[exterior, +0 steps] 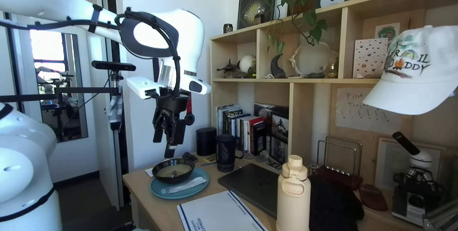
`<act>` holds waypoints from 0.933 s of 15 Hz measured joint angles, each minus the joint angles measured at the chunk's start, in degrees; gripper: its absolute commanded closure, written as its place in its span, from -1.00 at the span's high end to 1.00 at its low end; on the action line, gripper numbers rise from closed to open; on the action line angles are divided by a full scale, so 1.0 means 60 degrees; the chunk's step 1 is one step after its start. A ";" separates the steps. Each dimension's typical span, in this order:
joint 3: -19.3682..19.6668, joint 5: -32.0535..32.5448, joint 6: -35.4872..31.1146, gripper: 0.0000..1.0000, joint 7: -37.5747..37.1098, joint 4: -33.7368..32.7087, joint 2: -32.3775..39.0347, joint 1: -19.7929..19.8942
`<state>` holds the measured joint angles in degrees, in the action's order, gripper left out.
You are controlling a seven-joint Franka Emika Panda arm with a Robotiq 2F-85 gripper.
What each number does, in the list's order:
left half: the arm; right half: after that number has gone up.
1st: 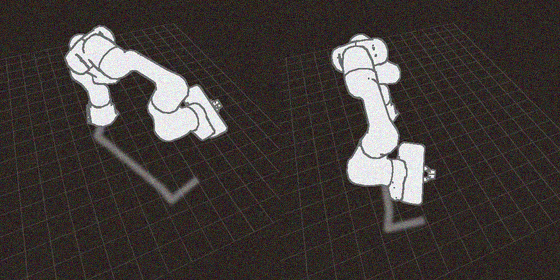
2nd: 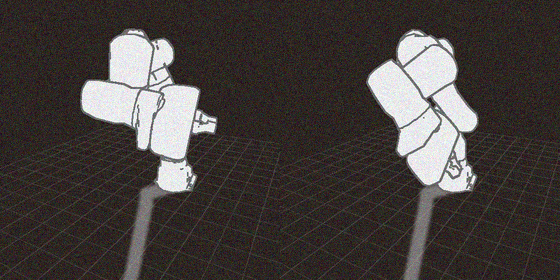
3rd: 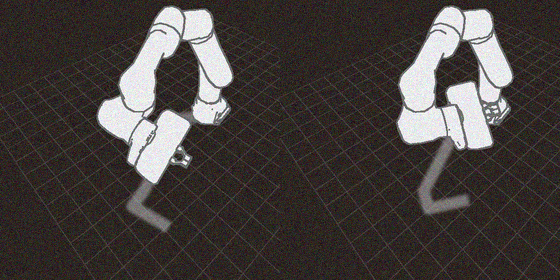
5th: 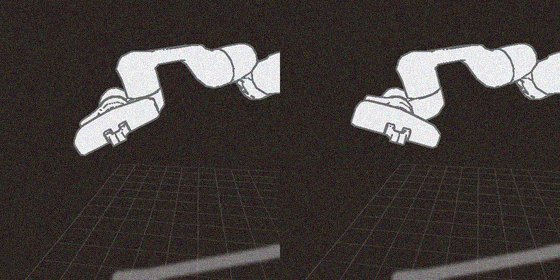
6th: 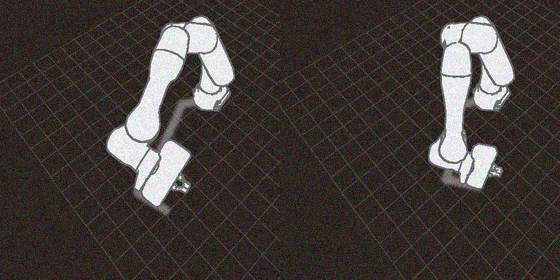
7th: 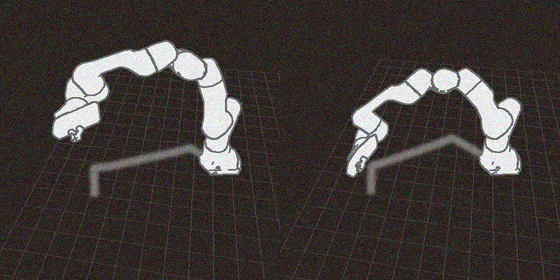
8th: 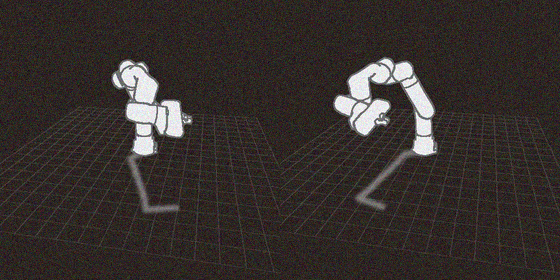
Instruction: Pick up the fork from the bowl and put it on the plate under the bowl
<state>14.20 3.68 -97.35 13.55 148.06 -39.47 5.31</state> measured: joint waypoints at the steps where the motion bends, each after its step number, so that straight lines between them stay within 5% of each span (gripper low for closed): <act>1: -0.0146 0.0000 -0.0019 1.00 0.0000 -0.0042 0.0195 -0.0154; 9: -0.1535 0.0089 -0.0519 1.00 0.0609 -0.0408 0.1888 -0.1350; 14: -0.2218 0.0167 -0.1863 1.00 0.1239 -0.0518 0.2764 -0.2003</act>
<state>0.89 4.68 -108.53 20.99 144.95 -22.89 -6.71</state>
